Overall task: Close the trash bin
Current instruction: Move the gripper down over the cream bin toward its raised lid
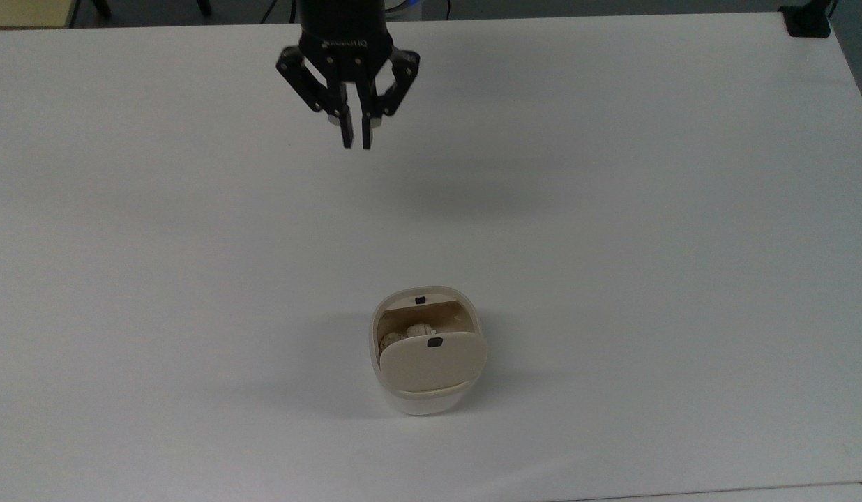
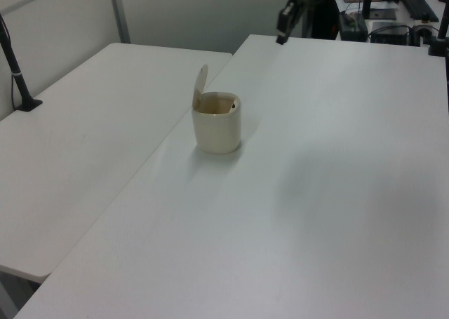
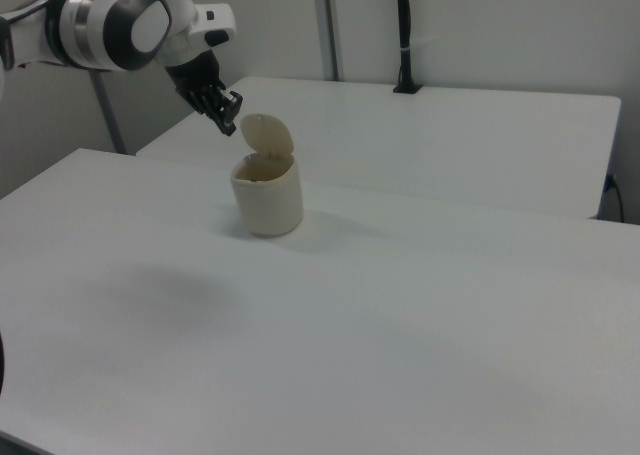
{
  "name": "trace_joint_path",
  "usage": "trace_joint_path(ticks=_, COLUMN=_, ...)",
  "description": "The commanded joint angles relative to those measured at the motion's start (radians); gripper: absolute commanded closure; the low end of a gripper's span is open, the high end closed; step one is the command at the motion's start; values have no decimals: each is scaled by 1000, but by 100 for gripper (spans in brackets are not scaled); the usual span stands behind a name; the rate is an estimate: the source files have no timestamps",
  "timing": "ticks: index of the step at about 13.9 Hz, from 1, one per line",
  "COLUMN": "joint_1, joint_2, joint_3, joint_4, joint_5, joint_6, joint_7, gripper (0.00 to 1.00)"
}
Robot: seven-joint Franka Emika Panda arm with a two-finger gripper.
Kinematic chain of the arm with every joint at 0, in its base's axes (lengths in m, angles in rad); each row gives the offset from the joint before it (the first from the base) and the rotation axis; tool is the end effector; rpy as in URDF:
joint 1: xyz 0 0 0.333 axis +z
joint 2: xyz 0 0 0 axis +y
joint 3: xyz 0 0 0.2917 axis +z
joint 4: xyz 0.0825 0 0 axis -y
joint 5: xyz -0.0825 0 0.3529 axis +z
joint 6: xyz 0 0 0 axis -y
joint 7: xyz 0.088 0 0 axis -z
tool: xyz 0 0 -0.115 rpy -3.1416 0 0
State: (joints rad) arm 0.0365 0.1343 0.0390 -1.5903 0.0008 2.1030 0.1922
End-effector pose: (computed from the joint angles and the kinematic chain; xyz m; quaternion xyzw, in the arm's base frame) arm 0.6048 0.0444 0.5642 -0.9804 0.0581 -0.1861 0.0280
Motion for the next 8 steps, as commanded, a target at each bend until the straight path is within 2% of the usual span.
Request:
trace_joint_path(ticks=1, joint_1=52, joint_2=89, joint_3=-2, joint_4=56, joint_5=-11, joint_6=179, joint_7=298, gripper=100)
trace_joint_path(ticks=4, joint_1=54, joint_2=175, joint_3=-4, joint_4=103, joint_5=-15, joint_6=375, joint_7=531, gripper=100)
trace_joint_path(ticks=8, joint_1=60, joint_2=301, joint_3=-7, joint_4=190, joint_5=-42, joint_6=539, joint_7=660, gripper=100)
